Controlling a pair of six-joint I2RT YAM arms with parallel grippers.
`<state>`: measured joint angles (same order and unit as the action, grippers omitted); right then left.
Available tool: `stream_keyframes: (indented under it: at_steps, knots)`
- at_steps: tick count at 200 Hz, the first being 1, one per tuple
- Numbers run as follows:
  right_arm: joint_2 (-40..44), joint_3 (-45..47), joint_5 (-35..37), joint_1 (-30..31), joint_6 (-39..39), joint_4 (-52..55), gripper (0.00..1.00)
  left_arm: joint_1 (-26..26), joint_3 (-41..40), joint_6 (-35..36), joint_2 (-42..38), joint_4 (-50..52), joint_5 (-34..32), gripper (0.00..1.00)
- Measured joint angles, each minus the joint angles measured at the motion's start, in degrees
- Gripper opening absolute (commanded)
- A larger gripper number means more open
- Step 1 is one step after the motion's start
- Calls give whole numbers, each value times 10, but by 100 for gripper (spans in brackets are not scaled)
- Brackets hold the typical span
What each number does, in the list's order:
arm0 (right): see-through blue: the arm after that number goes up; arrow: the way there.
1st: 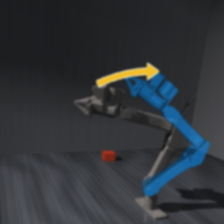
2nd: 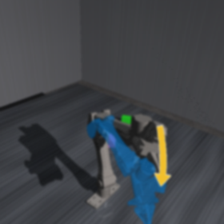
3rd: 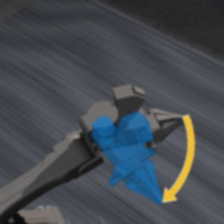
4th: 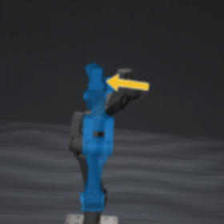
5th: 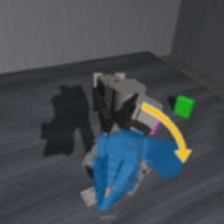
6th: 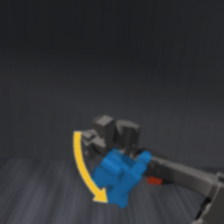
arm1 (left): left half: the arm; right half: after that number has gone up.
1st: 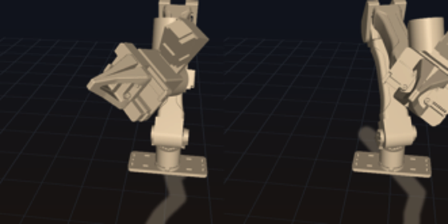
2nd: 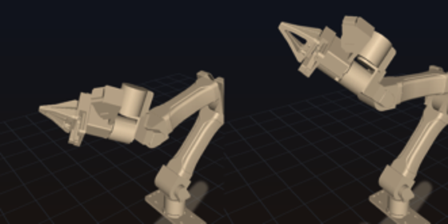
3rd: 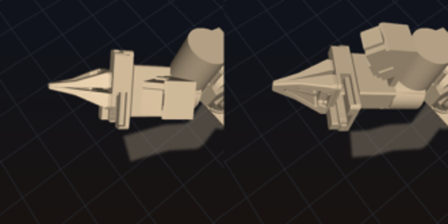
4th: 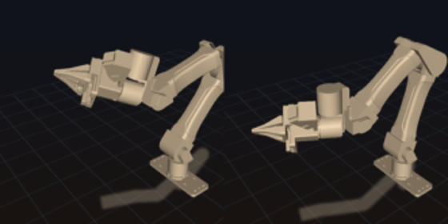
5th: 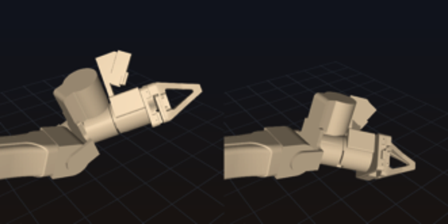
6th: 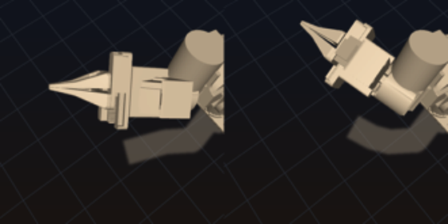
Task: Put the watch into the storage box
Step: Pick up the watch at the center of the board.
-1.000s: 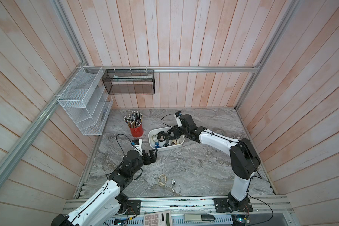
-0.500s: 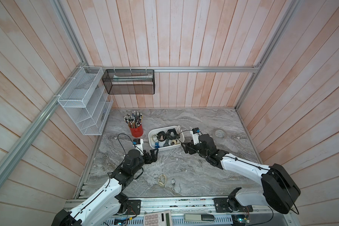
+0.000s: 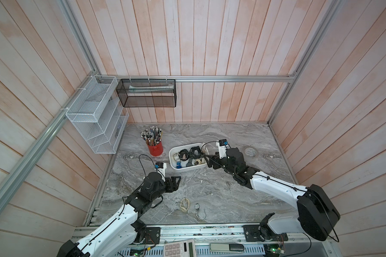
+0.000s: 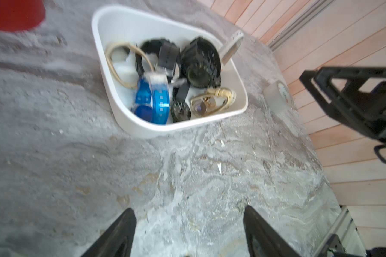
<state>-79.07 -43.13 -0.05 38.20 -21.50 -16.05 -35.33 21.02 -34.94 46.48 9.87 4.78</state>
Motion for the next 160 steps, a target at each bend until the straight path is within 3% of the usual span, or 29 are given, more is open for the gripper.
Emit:
stream_keyframes:
  at_steps: [70,114,160]
  knots:
    - [-8,0,5,0,-9,0,84,-173,66,-27,123,125,-71,62]
    - [-7,0,12,0,-10,2,84,-206,91,-28,217,150,-100,47]
    - [-1,0,22,0,-10,5,84,-216,96,-28,235,160,-113,35]
